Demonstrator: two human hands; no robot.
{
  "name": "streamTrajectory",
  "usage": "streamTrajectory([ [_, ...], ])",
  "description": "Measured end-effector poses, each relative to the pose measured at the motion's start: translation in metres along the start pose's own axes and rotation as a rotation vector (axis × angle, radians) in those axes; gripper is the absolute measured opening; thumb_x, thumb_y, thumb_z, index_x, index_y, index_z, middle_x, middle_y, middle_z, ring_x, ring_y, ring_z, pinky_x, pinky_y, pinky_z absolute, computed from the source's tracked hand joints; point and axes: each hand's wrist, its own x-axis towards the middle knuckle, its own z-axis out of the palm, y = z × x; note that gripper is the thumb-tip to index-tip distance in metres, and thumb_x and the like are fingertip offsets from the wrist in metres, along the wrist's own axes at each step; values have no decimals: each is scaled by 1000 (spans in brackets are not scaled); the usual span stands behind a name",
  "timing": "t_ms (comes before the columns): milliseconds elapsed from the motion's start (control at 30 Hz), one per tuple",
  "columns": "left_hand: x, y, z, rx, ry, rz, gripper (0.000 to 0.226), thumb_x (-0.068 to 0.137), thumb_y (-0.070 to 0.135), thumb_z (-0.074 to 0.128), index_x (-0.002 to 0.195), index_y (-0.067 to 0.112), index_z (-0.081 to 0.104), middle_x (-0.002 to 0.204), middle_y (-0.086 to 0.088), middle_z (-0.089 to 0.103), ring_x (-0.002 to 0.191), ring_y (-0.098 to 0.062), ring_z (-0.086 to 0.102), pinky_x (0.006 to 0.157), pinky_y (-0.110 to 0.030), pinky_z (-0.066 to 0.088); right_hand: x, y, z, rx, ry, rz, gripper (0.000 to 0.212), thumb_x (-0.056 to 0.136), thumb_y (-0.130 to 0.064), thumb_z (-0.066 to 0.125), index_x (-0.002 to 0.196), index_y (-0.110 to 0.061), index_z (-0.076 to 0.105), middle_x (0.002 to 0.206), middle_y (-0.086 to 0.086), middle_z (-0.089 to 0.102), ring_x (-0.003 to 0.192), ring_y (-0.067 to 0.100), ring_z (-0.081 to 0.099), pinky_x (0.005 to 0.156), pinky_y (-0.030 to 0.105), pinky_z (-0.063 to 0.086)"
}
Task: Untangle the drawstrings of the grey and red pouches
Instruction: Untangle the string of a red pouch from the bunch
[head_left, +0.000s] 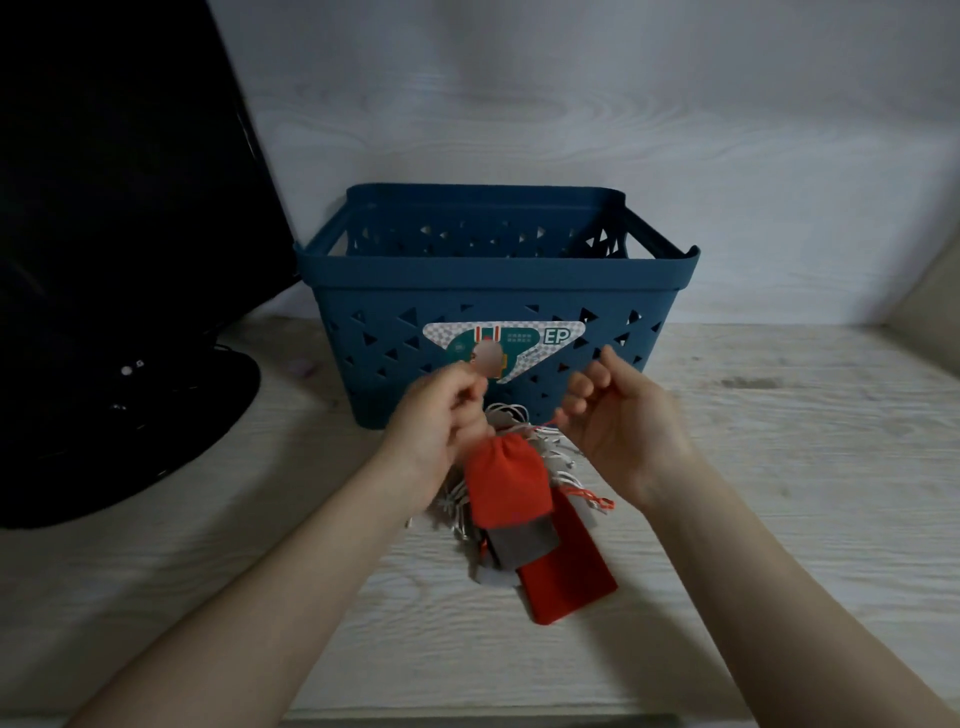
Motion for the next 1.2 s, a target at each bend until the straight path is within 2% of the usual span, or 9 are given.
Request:
streamTrajectory([
  [100, -2, -5, 3, 330, -105, 73, 27, 82, 8, 45, 56, 15, 38, 44, 8, 25, 36, -6, 21, 42, -23, 16, -7, -4, 16, -324, -114, -162, 41, 99, -25, 36, 59, -14, 39, 56, 1, 48, 53, 13, 47, 63, 27, 41],
  [233, -7, -7, 5, 715, -205, 180, 22, 72, 25, 42, 49, 23, 41, 40, 9, 35, 41, -7, 30, 50, -30, 22, -15, -8, 32, -739, -260, -351, 41, 96, -21, 44, 57, -9, 45, 72, 18, 48, 72, 18, 48, 71, 18, 42],
  [333, -10, -5, 5, 818, -283, 230, 27, 76, 30, 43, 51, 19, 38, 40, 7, 37, 42, -8, 32, 54, -33, 25, -22, -8, 38, -868, -428, -365, 36, 89, -26, 43, 58, -9, 48, 68, 11, 52, 69, 15, 48, 68, 17, 40],
  [467, -10, -6, 4, 619, -292, 122, 35, 92, 27, 44, 57, 23, 41, 42, 10, 33, 39, -7, 27, 49, -29, 18, -21, -7, 28, -839, -399, -384, 23, 88, -30, 47, 80, -11, 56, 87, 8, 57, 84, 13, 54, 80, 27, 45],
  [600, -16, 0, 8, 430, -265, 43, 29, 99, 10, 35, 71, 7, 43, 50, 2, 33, 37, -3, 24, 43, -22, 21, -12, -11, 8, -1031, -384, -284, 15, 85, -9, 65, 97, -14, 60, 86, 1, 66, 82, 14, 62, 83, 33, 51],
  [767, -16, 5, 7, 494, -241, 47, 42, 99, 9, 37, 59, 3, 49, 41, 1, 28, 39, -11, 27, 45, -19, 29, -13, -17, 1, -1346, -347, -264, 11, 85, -9, 64, 75, -13, 66, 62, -6, 63, 53, -4, 54, 55, 8, 39],
  [867, -14, 4, 8, 469, -176, 50, 38, 98, 8, 40, 60, 4, 43, 40, 7, 27, 37, -6, 26, 44, -17, 27, -13, -16, 1, -1303, -236, -378, 17, 86, -18, 64, 70, -15, 64, 56, -7, 58, 50, -2, 50, 53, 11, 38],
  [1000, -11, 1, 8, 365, -113, 30, 35, 96, 9, 45, 61, 10, 49, 41, 11, 29, 39, -2, 25, 44, -16, 24, -17, -12, 4, -1447, -397, -310, 15, 86, -20, 65, 73, -13, 68, 64, -2, 63, 59, 7, 53, 60, 20, 41],
  [1200, -12, 3, 0, 323, -180, -37, 19, 96, 11, 45, 84, 8, 59, 47, 7, 37, 46, -7, 41, 52, -17, 42, -9, -15, -3, -1099, -119, -279, 14, 86, -22, 65, 74, -15, 62, 55, -13, 55, 44, 1, 43, 45, 13, 34],
])
